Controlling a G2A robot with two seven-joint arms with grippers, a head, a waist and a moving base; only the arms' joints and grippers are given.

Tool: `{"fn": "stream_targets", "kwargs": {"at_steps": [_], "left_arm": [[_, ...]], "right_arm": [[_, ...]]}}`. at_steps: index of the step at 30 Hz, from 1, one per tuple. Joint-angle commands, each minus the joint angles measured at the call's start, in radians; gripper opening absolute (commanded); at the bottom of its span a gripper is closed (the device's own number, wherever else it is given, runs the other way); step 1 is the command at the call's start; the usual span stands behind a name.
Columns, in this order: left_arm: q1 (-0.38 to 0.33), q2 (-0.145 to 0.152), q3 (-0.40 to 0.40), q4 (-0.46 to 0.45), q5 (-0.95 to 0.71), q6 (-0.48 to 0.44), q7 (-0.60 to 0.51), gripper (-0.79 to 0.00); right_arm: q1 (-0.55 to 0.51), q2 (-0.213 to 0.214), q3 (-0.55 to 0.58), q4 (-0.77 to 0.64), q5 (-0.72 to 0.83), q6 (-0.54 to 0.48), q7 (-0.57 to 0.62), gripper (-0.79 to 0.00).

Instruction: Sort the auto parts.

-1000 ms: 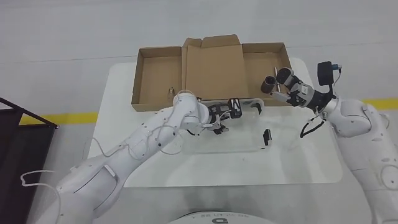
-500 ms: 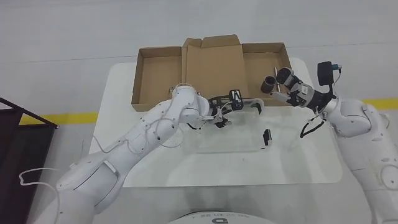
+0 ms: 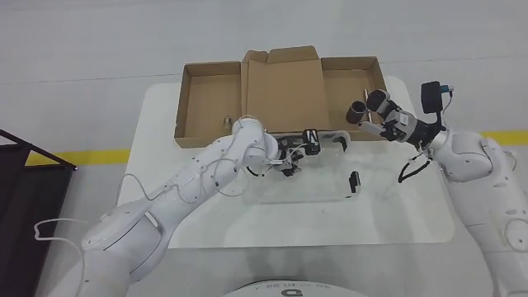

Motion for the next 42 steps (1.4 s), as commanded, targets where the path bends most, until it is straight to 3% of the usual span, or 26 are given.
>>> {"fn": "stream_targets", "kwargs": {"at_steps": [1, 8, 17, 31, 38, 42], "left_arm": [[-0.004, -0.003, -0.004, 0.004, -0.040, -0.021, -0.018, -0.520], [-0.020, -0.001, -0.028, -0.020, -0.117, -0.042, -0.073, -0.499], [-0.010, 0.016, -0.050, -0.046, 0.006, 0.020, -0.036, -0.486], [-0.018, -0.010, -0.002, 0.017, 0.108, 0.051, -0.017, -0.505], [-0.025, -0.028, 0.013, 0.050, 0.109, 0.047, -0.017, -0.542], [-0.027, -0.037, 0.019, 0.071, 0.112, 0.047, -0.014, -0.662]], "right_arm": [[0.000, 0.000, 0.000, 0.000, 0.000, 0.000, 0.000, 0.000], [0.000, 0.000, 0.000, 0.000, 0.000, 0.000, 0.000, 0.000], [0.000, 0.000, 0.000, 0.000, 0.000, 0.000, 0.000, 0.000], [0.000, 0.000, 0.000, 0.000, 0.000, 0.000, 0.000, 0.000], [0.000, 0.000, 0.000, 0.000, 0.000, 0.000, 0.000, 0.000], [0.000, 0.000, 0.000, 0.000, 0.000, 0.000, 0.000, 0.000]]}}
